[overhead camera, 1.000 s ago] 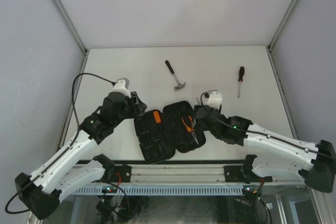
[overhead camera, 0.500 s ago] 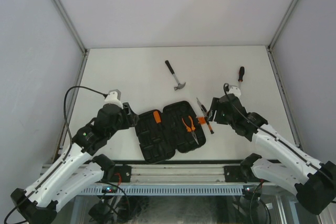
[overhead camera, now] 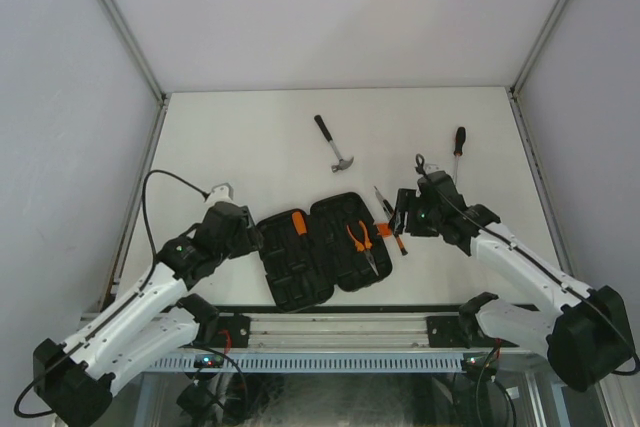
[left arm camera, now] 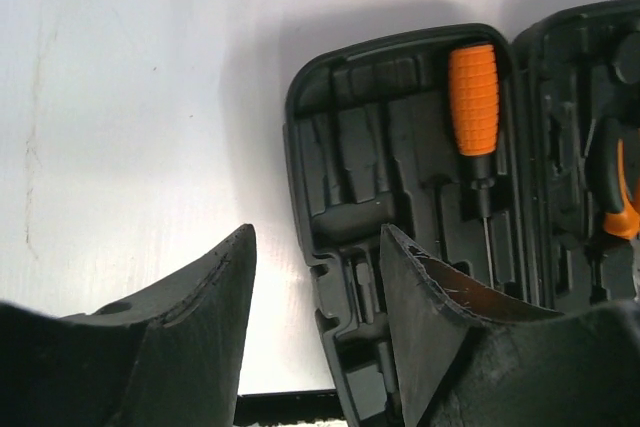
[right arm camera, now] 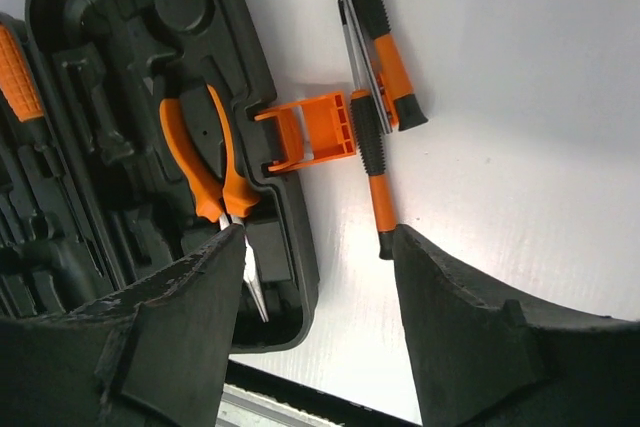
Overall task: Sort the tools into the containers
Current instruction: Place the screwdriver in the storage box.
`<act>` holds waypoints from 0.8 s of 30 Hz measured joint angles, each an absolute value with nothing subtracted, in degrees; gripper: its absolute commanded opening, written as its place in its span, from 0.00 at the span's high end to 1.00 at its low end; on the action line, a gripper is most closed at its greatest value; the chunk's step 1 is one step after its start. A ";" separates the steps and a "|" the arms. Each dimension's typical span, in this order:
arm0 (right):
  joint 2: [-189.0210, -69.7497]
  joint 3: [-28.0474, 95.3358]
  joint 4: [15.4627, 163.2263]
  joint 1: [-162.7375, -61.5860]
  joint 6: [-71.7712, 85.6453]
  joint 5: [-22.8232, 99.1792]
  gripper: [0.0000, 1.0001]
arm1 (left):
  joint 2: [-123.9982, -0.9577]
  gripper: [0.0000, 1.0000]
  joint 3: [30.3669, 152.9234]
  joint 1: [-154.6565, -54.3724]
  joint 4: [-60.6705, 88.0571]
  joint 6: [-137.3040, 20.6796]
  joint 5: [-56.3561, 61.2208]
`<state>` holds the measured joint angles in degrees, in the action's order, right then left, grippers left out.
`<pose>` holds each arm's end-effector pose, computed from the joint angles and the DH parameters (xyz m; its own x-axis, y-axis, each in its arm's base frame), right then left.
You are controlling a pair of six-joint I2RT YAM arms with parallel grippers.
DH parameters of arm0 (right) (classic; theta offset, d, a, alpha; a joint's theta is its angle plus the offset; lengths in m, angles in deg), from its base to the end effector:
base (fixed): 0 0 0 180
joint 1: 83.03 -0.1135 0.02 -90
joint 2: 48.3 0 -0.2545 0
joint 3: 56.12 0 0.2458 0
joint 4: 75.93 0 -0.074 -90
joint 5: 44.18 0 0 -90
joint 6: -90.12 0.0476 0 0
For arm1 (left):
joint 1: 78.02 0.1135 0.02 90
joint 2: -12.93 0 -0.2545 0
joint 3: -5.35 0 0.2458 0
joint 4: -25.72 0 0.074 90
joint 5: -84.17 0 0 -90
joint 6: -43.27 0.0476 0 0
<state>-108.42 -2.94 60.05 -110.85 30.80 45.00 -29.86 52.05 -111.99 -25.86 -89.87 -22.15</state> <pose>0.1888 0.1004 0.2100 -0.8330 0.1373 -0.5360 -0.0577 0.9419 0.3309 0.1394 -0.0778 0.2147 -0.7067 -0.3151 -0.6334 -0.1425 0.9404 -0.3089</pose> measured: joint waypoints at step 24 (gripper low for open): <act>-112.44 -13.78 67.81 -114.34 33.53 29.17 0.44 | -31.28 0.42 49.89 -108.10 -21.93 -91.38 -16.68</act>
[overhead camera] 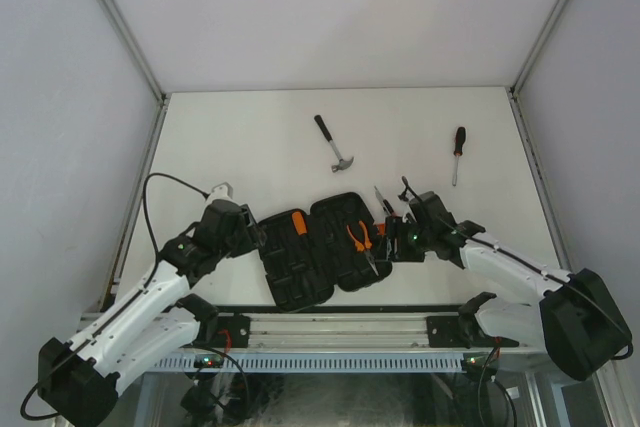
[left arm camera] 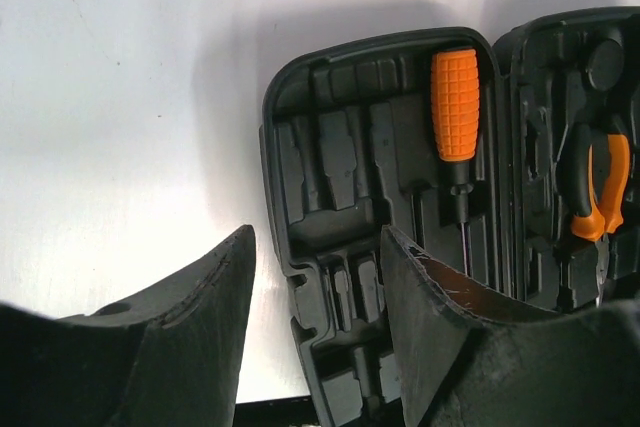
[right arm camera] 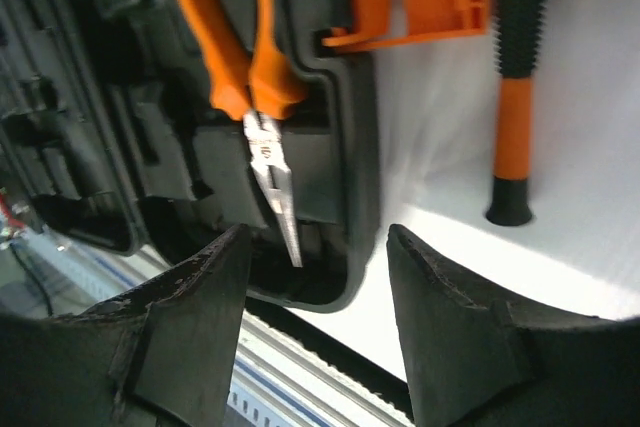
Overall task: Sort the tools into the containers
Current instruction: Place the screwdriver in the storage box.
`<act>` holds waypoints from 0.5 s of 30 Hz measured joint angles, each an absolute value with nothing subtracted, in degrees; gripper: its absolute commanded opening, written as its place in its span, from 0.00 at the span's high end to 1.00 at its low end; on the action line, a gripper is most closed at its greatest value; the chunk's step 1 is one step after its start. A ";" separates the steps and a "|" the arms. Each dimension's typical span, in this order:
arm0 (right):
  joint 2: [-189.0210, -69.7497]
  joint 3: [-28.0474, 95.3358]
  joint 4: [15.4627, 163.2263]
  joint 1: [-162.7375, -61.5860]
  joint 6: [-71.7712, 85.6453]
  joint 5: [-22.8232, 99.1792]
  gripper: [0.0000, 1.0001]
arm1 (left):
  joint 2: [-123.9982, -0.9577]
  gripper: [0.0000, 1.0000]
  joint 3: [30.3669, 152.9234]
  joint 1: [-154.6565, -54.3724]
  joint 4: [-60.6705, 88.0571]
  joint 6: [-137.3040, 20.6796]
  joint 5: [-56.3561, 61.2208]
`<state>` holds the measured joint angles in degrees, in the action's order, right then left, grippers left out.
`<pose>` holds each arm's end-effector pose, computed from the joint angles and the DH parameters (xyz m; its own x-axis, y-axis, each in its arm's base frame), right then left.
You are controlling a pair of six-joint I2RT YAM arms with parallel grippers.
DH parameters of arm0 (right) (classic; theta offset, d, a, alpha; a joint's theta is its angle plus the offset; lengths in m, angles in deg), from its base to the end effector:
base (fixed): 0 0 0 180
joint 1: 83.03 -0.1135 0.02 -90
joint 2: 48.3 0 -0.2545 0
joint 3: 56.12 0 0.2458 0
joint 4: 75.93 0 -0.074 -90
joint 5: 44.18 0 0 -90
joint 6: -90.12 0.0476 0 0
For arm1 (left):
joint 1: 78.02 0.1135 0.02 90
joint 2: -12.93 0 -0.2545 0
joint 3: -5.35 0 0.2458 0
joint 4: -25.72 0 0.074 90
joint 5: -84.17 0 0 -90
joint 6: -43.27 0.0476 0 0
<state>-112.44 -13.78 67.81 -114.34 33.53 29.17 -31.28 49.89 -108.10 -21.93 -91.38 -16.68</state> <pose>0.1642 0.1158 0.1497 -0.9507 0.0392 -0.3077 -0.1245 0.8604 0.4943 0.1475 -0.0751 0.2036 -0.7209 -0.3801 -0.5795 -0.1754 0.9090 -0.3780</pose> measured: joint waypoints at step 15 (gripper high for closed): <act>-116.66 -13.81 77.71 -115.18 36.50 21.77 0.46 | -31.32 0.42 49.28 -108.10 -21.95 -91.77 -16.16</act>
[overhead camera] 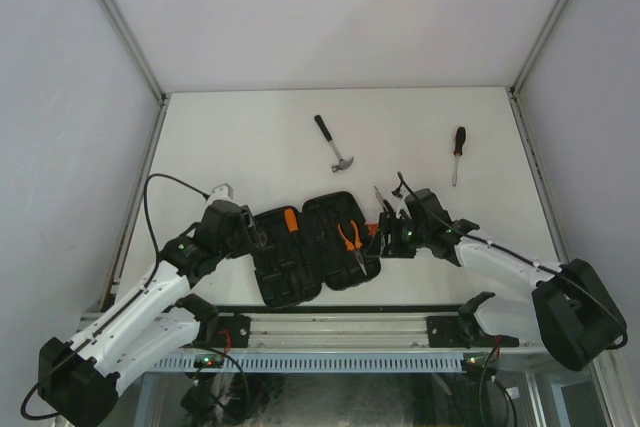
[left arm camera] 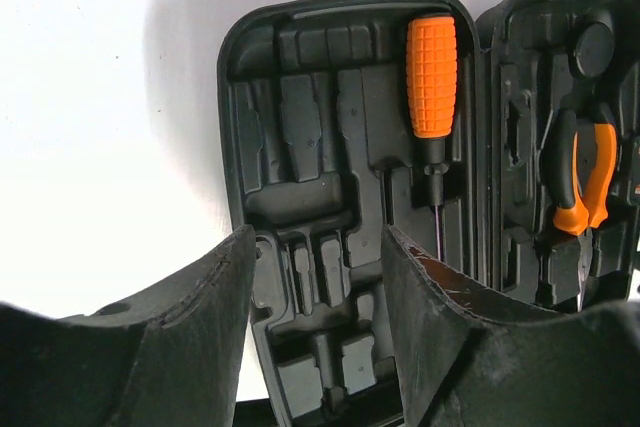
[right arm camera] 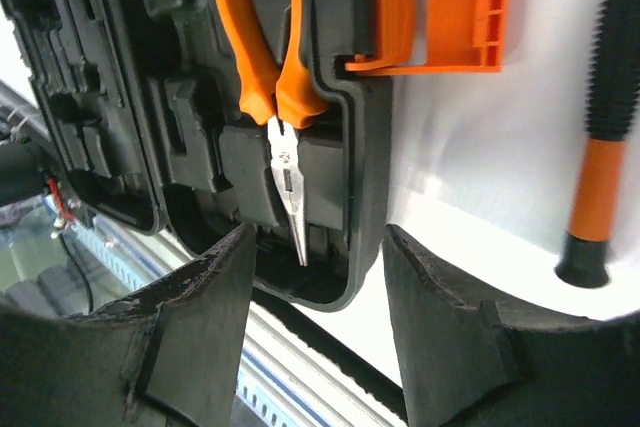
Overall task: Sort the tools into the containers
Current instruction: Place the screwdriver in the storage box.
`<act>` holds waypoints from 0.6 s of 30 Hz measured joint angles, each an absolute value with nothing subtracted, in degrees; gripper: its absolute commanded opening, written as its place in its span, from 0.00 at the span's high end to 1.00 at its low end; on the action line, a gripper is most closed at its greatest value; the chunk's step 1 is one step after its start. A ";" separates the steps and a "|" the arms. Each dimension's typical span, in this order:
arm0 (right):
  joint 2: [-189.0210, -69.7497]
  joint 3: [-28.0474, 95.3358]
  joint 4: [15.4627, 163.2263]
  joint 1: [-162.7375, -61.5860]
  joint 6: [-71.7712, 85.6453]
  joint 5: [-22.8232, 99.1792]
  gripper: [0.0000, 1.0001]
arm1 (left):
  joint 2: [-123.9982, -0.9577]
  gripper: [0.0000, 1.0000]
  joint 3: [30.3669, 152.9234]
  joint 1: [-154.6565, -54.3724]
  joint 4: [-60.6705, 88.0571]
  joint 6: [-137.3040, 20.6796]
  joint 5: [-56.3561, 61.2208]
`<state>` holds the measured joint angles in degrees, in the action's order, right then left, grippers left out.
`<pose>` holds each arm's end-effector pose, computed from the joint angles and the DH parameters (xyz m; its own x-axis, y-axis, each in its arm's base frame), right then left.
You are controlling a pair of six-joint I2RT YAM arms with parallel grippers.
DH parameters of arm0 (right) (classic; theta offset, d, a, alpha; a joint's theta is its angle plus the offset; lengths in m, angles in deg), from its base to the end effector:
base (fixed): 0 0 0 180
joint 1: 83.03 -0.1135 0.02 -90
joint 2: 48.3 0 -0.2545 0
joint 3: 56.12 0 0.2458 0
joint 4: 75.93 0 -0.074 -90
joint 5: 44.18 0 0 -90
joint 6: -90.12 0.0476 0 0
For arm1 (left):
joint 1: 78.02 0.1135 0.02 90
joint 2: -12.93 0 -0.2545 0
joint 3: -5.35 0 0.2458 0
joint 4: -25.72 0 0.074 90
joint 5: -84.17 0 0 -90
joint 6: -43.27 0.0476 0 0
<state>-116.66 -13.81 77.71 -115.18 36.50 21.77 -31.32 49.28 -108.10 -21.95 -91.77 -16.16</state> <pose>0.1748 0.1328 0.1490 -0.9532 0.0406 -0.2996 -0.1628 0.7661 0.6218 0.1465 -0.0750 0.1999 -0.7297 -0.3818 -0.5672 -0.1799 0.9076 -0.3794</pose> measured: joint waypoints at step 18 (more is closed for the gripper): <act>-108.49 -6.94 63.88 -110.00 32.92 46.46 0.48 | -32.04 0.42 50.33 -104.12 -23.20 -88.12 -14.15</act>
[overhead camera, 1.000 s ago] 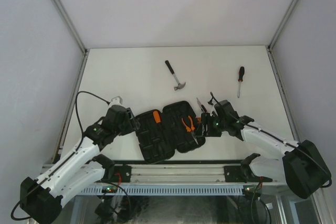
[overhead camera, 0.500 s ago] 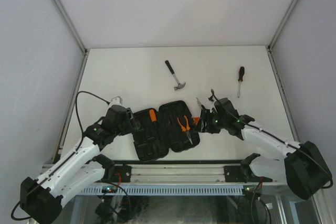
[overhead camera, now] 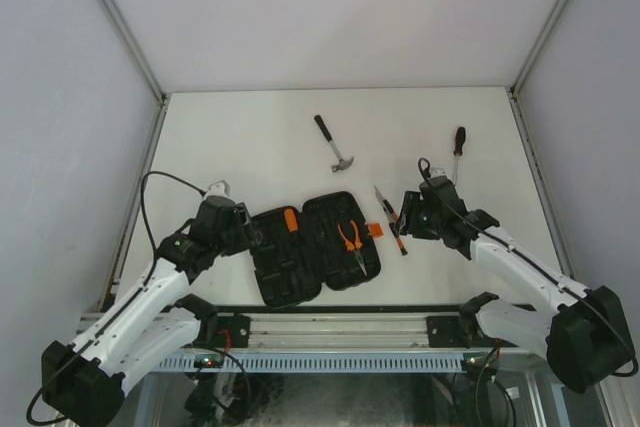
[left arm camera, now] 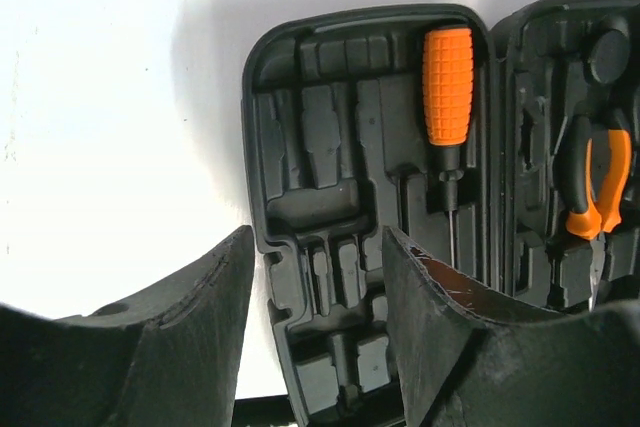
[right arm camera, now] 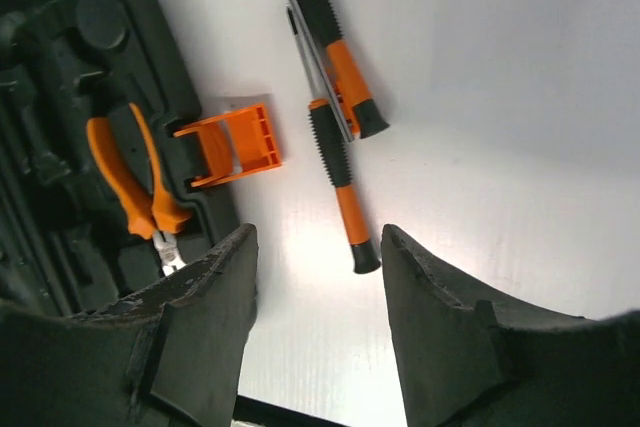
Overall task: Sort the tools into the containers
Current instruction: Place the screwdriver in the storage box, then pick up the screwdriver from the center of the board.
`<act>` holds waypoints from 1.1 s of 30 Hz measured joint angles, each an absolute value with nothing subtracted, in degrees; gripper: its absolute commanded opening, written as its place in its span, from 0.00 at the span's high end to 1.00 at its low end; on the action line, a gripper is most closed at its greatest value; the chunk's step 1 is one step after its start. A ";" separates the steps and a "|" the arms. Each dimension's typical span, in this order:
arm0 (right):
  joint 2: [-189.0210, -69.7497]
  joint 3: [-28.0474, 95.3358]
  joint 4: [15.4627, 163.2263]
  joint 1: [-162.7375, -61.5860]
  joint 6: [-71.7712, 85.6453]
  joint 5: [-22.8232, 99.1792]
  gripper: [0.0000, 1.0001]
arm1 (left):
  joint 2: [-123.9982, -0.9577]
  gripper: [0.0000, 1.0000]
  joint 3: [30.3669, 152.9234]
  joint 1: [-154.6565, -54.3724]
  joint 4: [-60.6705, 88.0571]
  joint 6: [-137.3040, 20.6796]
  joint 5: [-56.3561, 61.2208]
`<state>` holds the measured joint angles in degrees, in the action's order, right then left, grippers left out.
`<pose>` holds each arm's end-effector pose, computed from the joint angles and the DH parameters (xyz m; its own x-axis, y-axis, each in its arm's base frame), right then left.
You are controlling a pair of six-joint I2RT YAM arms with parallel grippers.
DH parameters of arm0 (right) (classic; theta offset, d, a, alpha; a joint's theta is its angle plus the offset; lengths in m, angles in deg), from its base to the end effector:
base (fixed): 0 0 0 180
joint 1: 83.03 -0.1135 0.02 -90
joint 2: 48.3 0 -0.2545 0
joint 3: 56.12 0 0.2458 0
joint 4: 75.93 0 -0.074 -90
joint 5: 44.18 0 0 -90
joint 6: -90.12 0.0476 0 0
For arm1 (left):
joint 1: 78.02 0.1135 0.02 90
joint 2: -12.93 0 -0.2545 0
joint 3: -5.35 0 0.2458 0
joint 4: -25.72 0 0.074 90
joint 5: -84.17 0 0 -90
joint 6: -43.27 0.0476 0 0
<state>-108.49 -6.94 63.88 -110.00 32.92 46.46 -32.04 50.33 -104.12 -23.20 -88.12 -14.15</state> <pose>0.1882 0.0952 0.1926 -0.8261 0.1874 -0.5314 0.0003 0.9432 0.3321 0.1515 -0.0666 0.2021 -0.7391 -0.3664 -0.5652 -0.1850 0.9173 -0.3527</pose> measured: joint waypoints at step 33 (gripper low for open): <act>-133.80 21.60 65.19 -82.32 26.06 49.83 0.36 | -22.32 0.40 64.12 -103.97 -34.85 -78.00 -21.14</act>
<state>-133.80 21.60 65.19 -82.32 26.06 49.83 -22.32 64.12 -103.97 -34.85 -78.00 -21.14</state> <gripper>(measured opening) 0.646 0.599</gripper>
